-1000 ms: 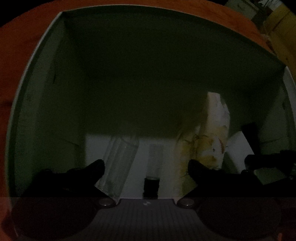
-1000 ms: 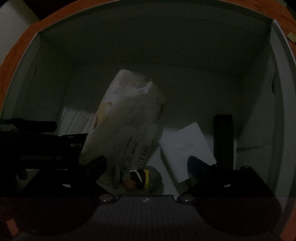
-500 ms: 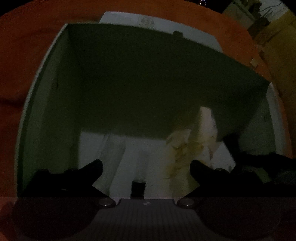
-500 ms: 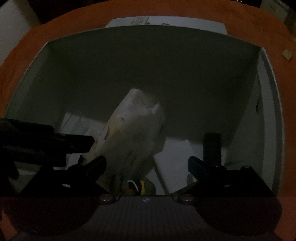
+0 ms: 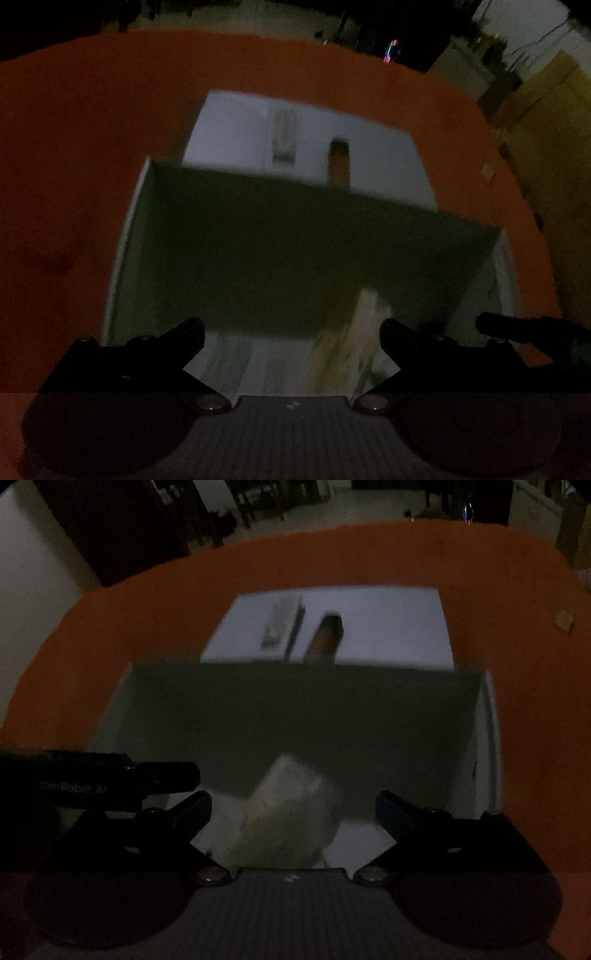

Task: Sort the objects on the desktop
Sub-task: 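Withdraw both open tools from the box and raise them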

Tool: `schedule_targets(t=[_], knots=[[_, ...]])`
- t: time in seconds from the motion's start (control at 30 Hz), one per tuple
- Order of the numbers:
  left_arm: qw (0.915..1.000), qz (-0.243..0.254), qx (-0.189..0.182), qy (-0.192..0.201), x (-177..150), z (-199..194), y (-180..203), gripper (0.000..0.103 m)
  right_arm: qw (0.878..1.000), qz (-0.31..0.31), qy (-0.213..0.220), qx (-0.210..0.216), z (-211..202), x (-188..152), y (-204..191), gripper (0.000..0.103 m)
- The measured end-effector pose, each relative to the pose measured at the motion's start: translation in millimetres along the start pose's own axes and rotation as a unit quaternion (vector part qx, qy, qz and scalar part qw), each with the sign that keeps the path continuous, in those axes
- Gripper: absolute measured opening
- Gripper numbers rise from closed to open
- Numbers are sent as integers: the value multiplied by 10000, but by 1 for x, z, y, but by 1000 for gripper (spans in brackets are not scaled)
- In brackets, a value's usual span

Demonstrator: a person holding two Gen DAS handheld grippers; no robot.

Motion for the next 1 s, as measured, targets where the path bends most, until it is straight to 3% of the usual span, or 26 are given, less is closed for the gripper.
schedule_targets(t=[0.33, 0.5, 0.57, 0.63, 0.83, 1.0], knots=[[9976, 199, 455, 488, 31, 3, 8, 103, 9952, 597, 771, -52, -36, 54, 31, 101], [9942, 319, 773, 684, 45, 5, 8, 103, 9912, 758, 798, -734, -25, 72, 48, 102], [9942, 337, 693, 752, 46, 6, 7, 103, 9900, 769, 725, -934, -21, 74, 54, 102], [9949, 314, 603, 739, 49, 9, 6, 103, 9903, 864, 706, -831, -19, 79, 61, 102], [9926, 467, 810, 776, 69, -4, 15, 103, 9821, 1517, 930, -618, -38, 95, 82, 102], [9793, 985, 1324, 1175, 111, -59, 33, 103, 9791, 1735, 952, -458, -86, 116, 91, 102]])
Point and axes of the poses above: each gripper's, at about its wrist camera, not at the fingertips, and z roughly the way its jaws point, y to its right, x to its top, the point moved 2 cm from there along z, roughly the way its jaws point, and after that the axes turned 3 degrees about -x, right-handed, at the moved point
